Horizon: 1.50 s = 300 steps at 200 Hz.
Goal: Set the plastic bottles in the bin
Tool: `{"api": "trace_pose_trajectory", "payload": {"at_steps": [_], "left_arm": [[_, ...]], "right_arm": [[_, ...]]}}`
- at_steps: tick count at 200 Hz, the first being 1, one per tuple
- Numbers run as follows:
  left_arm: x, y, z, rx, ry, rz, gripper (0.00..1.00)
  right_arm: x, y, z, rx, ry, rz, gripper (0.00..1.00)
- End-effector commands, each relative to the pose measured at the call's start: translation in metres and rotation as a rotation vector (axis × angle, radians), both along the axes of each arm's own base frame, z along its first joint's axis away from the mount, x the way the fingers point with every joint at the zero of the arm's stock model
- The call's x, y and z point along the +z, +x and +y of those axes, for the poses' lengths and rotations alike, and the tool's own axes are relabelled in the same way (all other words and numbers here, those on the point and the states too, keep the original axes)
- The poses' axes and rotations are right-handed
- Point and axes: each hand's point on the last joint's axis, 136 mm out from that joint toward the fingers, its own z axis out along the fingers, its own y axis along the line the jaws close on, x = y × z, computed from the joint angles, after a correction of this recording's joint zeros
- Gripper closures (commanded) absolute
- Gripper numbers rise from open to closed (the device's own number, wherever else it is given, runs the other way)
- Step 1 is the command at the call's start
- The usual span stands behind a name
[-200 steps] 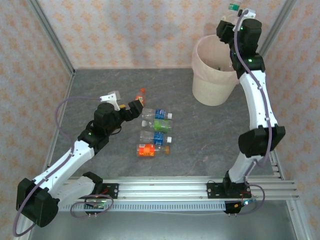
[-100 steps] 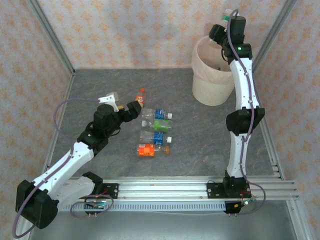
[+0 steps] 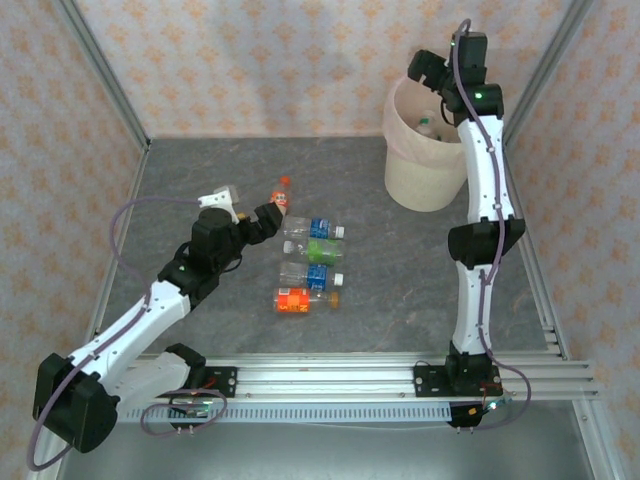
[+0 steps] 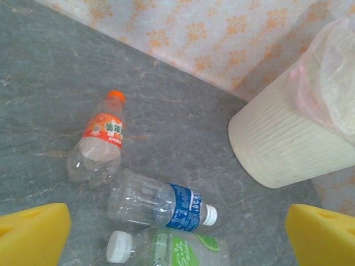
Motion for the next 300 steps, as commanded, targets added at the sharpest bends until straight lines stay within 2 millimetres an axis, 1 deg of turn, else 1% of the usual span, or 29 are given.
{"api": "trace_pose_trajectory", "payload": {"at_steps": [1, 12, 35, 41, 57, 66, 70, 74, 76, 82, 87, 93, 100, 104, 111, 128, 140, 148, 151, 152, 159, 174, 192, 233, 242, 244, 249, 261, 300], "left_arm": [[-0.014, 0.001, 0.014, 0.054, 0.082, 0.051, 0.0], [-0.02, 0.001, 0.02, 0.079, 0.115, 0.081, 0.0], [-0.033, 0.003, 0.028, 0.11, 0.187, 0.144, 0.0], [-0.035, 0.004, 0.028, 0.111, 0.199, 0.156, 0.0], [-0.043, 0.007, 0.03, 0.124, 0.233, 0.193, 0.0], [-0.047, 0.009, 0.033, 0.142, 0.253, 0.214, 0.0], [-0.049, 0.01, 0.035, 0.15, 0.262, 0.224, 0.0], [-0.051, 0.011, 0.036, 0.158, 0.273, 0.236, 0.0], [-0.052, 0.012, 0.037, 0.161, 0.278, 0.242, 0.0], [-0.054, 0.014, 0.038, 0.169, 0.294, 0.259, 0.0], [-0.056, 0.015, 0.038, 0.172, 0.308, 0.274, 0.0], [-0.057, 0.018, 0.038, 0.177, 0.321, 0.289, 0.0], [-0.06, 0.021, 0.039, 0.181, 0.336, 0.309, 0.0], [-0.061, 0.023, 0.038, 0.181, 0.346, 0.319, 0.0], [-0.063, 0.027, 0.037, 0.177, 0.36, 0.338, 0.0], [-0.067, 0.037, 0.035, 0.177, 0.399, 0.378, 0.0], [-0.068, 0.045, 0.035, 0.184, 0.42, 0.402, 0.0], [-0.069, 0.051, 0.034, 0.176, 0.439, 0.417, 0.0], [-0.07, 0.054, 0.033, 0.168, 0.451, 0.423, 0.0], [-0.071, 0.055, 0.033, 0.166, 0.454, 0.426, 0.0], [-0.072, 0.061, 0.03, 0.157, 0.459, 0.436, 0.0], [-0.079, 0.075, 0.024, 0.119, 0.475, 0.476, 0.0], [-0.088, 0.091, 0.024, 0.113, 0.514, 0.529, 0.0], [-0.108, 0.117, 0.023, 0.084, 0.537, 0.602, 0.0], [-0.106, 0.121, 0.02, 0.068, 0.546, 0.597, 0.0], [-0.116, 0.122, 0.021, 0.063, 0.556, 0.616, 0.0], [-0.121, 0.124, 0.019, 0.051, 0.559, 0.624, 0.0], [-0.129, 0.129, 0.019, 0.037, 0.548, 0.641, 0.0], [-0.156, 0.14, 0.009, -0.046, 0.496, 0.68, 0.09]], "right_arm": [[0.043, -0.035, -0.008, -0.007, -0.049, -0.043, 0.01], [0.042, -0.041, -0.011, -0.016, -0.07, -0.029, 0.01], [0.052, -0.057, -0.017, -0.033, -0.086, -0.049, 0.01], [0.051, -0.061, -0.017, -0.035, -0.087, -0.047, 0.01], [0.062, -0.074, -0.02, -0.046, -0.076, -0.104, 0.01], [0.058, -0.082, -0.021, -0.051, -0.07, -0.12, 0.01], [0.063, -0.086, -0.021, -0.05, -0.062, -0.148, 0.01], [0.057, -0.089, -0.021, -0.051, -0.058, -0.15, 0.01], [0.062, -0.092, -0.021, -0.05, -0.055, -0.171, 0.01], [0.057, -0.098, -0.021, -0.049, -0.048, -0.181, 0.01], [0.06, -0.104, -0.021, -0.047, -0.04, -0.212, 0.01], [0.055, -0.112, -0.021, -0.041, -0.033, -0.222, 0.01], [0.056, -0.121, -0.02, -0.034, -0.02, -0.254, 0.01], [0.05, -0.126, -0.019, -0.028, -0.015, -0.258, 0.01], [0.053, -0.136, -0.018, -0.018, -0.003, -0.296, 0.01], [0.041, -0.16, -0.01, 0.036, 0.026, -0.341, 0.01], [0.039, -0.177, -0.004, 0.078, 0.054, -0.379, 0.01], [0.035, -0.188, -0.001, 0.094, 0.071, -0.388, 0.01], [0.026, -0.187, 0.0, 0.098, 0.076, -0.374, 0.01], [0.031, -0.192, 0.0, 0.1, 0.079, -0.388, 0.01], [0.031, -0.204, 0.0, 0.106, 0.091, -0.4, 0.01], [0.023, -0.221, 0.0, 0.111, 0.126, -0.41, 0.01], [0.01, -0.236, 0.002, 0.125, 0.155, -0.405, 0.01], [-0.011, -0.252, 0.004, 0.142, 0.152, -0.322, 0.01], [-0.014, -0.253, 0.005, 0.146, 0.155, -0.311, 0.01], [-0.015, -0.254, 0.005, 0.146, 0.157, -0.31, 0.01], [-0.016, -0.254, 0.005, 0.148, 0.161, -0.306, 0.01], [-0.02, -0.254, 0.006, 0.15, 0.167, -0.298, 0.01], [-0.025, -0.253, 0.005, 0.14, 0.172, -0.289, 0.01]]}}
